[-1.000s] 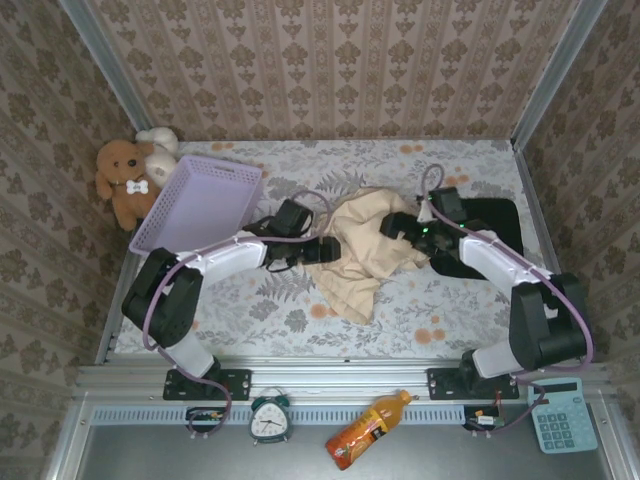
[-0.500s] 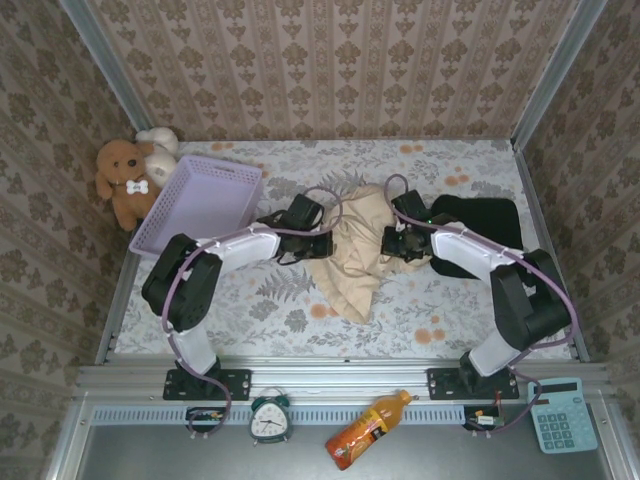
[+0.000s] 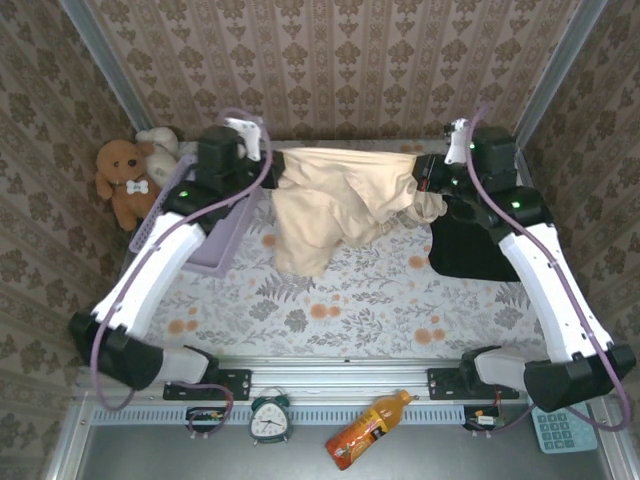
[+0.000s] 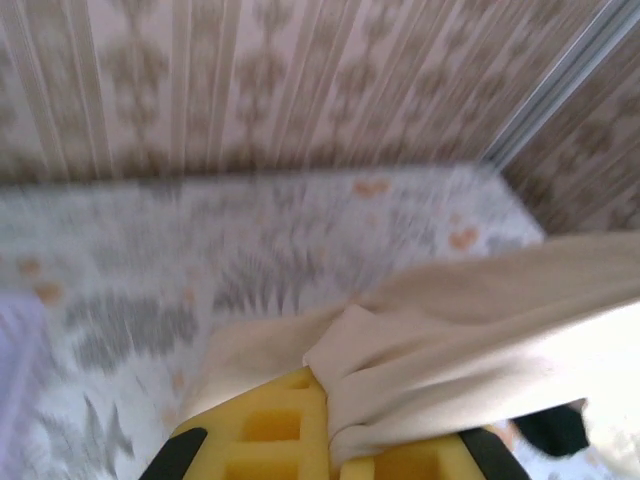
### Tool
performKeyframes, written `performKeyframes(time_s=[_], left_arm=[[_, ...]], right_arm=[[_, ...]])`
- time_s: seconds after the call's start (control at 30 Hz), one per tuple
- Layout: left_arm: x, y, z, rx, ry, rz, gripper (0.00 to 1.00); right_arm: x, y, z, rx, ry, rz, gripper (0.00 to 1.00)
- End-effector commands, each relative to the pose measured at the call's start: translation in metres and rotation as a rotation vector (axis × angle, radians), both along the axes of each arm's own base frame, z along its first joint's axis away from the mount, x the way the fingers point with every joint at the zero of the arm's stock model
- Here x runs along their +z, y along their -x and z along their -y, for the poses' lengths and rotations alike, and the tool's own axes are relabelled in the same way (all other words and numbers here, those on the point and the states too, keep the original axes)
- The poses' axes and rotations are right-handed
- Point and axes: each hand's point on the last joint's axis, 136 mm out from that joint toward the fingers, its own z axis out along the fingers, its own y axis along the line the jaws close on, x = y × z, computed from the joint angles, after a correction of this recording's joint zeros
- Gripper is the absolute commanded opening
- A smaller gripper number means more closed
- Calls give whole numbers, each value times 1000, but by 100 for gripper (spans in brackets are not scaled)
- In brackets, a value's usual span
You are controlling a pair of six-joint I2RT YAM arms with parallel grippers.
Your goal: Fold and stack the mixed laundry pile
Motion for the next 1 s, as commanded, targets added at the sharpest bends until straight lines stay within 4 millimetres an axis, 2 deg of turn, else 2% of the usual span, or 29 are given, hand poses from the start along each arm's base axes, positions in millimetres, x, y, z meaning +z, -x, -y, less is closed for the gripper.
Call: performKeyframes(time_s=[0.0,0.13,0.33,0.4,0.43,0.5,0.6,0.7,0.73,0.77,0.8,0.83,0.87,0.9,0.93,0.97], left_arm=[[35,2,-39,104,-60,97,8],[82,28,-40,62,0,195,5],[157,61,-57,82,71,383,0],[173,64,-57,77,97,419,0],[176,62,-56,79,105,428,0],[171,48,-51,85,103,410,0],[143,6,-37,91,67,332,0],[90,-55,-22,103,23,203,0],[64,-79,-16,106,8,143,0],[36,-105,-9,98,-5,82,0],[15,-124,-4,97,-19,38,16],[-24,-151,3,100,-50,-50,51],[-57,-172,8,100,-89,-132,91],[-79,-188,10,112,-111,-188,100],[-101,-200,14,112,-131,-255,100],[-123,-209,19,109,-149,-313,100]], right_arm=[[34,24,6,33,-30,46,0],[70,54,-7,120,-132,113,0],[135,93,-24,255,-299,240,0],[142,94,-26,271,-323,254,0],[139,87,-24,250,-312,252,0],[122,63,-13,160,-278,208,0],[77,11,10,12,-228,105,0],[11,-50,42,-161,-179,-23,1],[-18,-71,53,-218,-164,-84,3],[-49,-92,62,-257,-164,-148,18],[-70,-108,66,-272,-165,-180,32],[-96,-125,73,-302,-164,-221,47],[-121,-139,79,-327,-181,-264,62],[-135,-150,81,-325,-198,-279,73],[-151,-159,85,-329,-211,-300,88],[-160,-163,85,-316,-215,-319,99]])
